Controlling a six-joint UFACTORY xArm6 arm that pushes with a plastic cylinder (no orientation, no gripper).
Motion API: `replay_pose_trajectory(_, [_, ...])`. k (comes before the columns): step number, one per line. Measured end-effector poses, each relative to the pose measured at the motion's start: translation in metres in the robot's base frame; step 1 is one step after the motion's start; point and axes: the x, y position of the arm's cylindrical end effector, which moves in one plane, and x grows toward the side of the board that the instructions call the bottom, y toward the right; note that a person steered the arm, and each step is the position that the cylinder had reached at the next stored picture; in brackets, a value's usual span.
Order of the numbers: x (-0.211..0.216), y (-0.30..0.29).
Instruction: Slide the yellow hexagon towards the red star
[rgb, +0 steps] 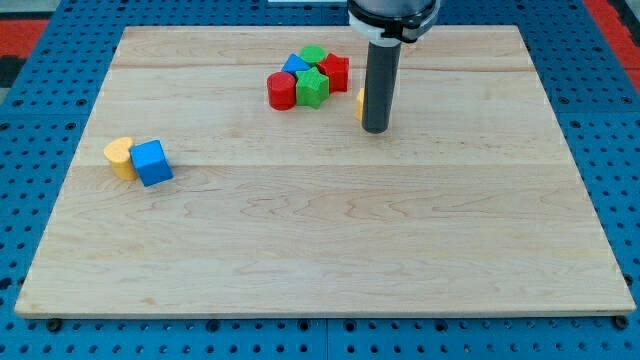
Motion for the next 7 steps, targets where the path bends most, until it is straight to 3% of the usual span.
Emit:
replay_pose_trajectory(2, [-0.01, 0.009])
replay_pose_trajectory(4, [-0.013, 0.063])
replay_pose_trajectory(7, [-0.027, 0.03])
